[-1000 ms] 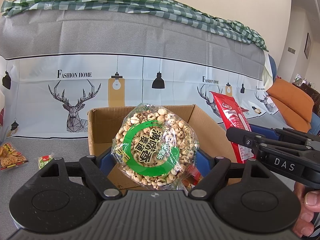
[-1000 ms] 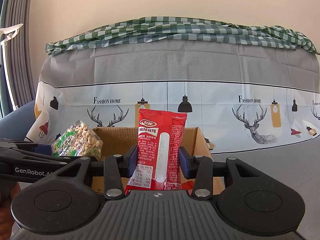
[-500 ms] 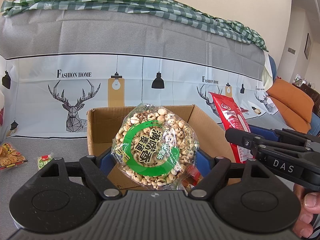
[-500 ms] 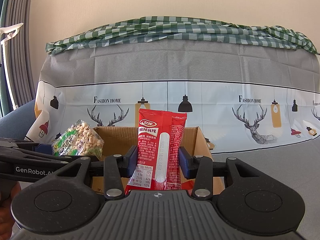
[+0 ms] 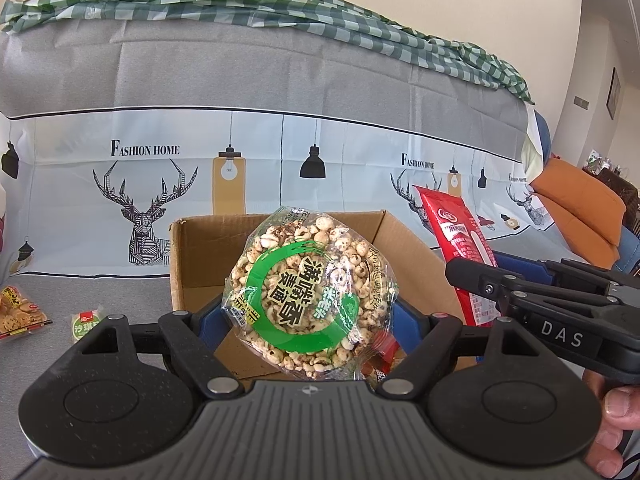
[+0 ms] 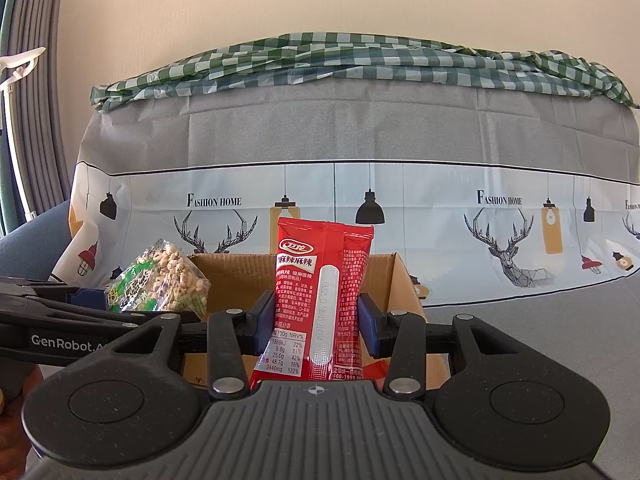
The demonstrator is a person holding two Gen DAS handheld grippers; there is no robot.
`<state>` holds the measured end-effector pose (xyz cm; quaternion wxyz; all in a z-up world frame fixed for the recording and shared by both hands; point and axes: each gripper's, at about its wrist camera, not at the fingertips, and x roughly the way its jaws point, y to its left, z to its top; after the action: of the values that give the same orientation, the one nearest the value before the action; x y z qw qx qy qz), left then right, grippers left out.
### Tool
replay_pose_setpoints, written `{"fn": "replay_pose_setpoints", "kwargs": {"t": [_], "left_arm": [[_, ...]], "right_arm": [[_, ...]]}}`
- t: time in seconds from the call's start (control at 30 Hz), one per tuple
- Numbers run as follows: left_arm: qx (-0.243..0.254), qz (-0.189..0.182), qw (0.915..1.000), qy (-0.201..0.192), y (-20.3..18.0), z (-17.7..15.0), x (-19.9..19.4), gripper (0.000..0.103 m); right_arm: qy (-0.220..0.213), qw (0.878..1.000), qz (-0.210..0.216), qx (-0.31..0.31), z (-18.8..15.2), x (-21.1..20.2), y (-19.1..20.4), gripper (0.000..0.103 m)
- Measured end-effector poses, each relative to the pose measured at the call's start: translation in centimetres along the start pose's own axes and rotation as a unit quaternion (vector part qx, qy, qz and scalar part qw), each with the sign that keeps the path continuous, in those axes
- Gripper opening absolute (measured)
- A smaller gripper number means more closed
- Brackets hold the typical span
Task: Organize snacks
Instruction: 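Open both tools to drop the nut cake and red bar into the box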
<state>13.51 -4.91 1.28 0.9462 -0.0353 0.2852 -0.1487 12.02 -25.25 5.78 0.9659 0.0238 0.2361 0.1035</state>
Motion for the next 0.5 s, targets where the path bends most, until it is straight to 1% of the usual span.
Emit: {"fn": "replay_pose_setpoints", "kwargs": {"t": [0.03,0.1,0.13,0.17,0.2,0.3,0.4,0.5], "left_arm": [[0.002,-0.003,1.0000,0.002,-0.1,0.0,0.0,0.086],[0.010,-0.001,0.9999,0.003,-0.3,0.1,0.1,0.095],[0.015,0.003,0.9999,0.001,-0.4,0.1,0.0,0.098],[0.017,0.008,0.9998,-0.003,-0.4,0.1,-0.1,0.102],[0.017,0.011,0.9998,-0.005,-0.2,0.1,-0.2,0.102],[0.007,0.013,0.9999,-0.003,0.6,0.2,-0.5,0.102],[0.000,0.021,0.9998,-0.006,1.5,0.3,-1.2,0.102],[-0.011,0.032,0.9993,-0.016,2.7,0.4,-2.1,0.102]], "right_arm": [[0.001,1.000,0.000,0.001,0.0,0.0,0.0,0.046],[0.000,1.000,-0.003,0.003,0.1,0.1,0.0,0.048],[-0.002,1.000,-0.008,0.005,0.1,0.1,0.1,0.056],[-0.005,1.000,-0.013,0.006,0.1,0.1,0.1,0.061],[-0.006,1.000,-0.020,0.009,0.1,0.1,0.2,0.063],[-0.006,0.999,-0.023,0.025,0.2,0.3,0.3,0.071],[-0.007,0.999,-0.027,0.031,0.3,0.6,1.1,0.071],[-0.009,0.999,-0.029,0.039,0.3,0.8,2.2,0.071]]}}
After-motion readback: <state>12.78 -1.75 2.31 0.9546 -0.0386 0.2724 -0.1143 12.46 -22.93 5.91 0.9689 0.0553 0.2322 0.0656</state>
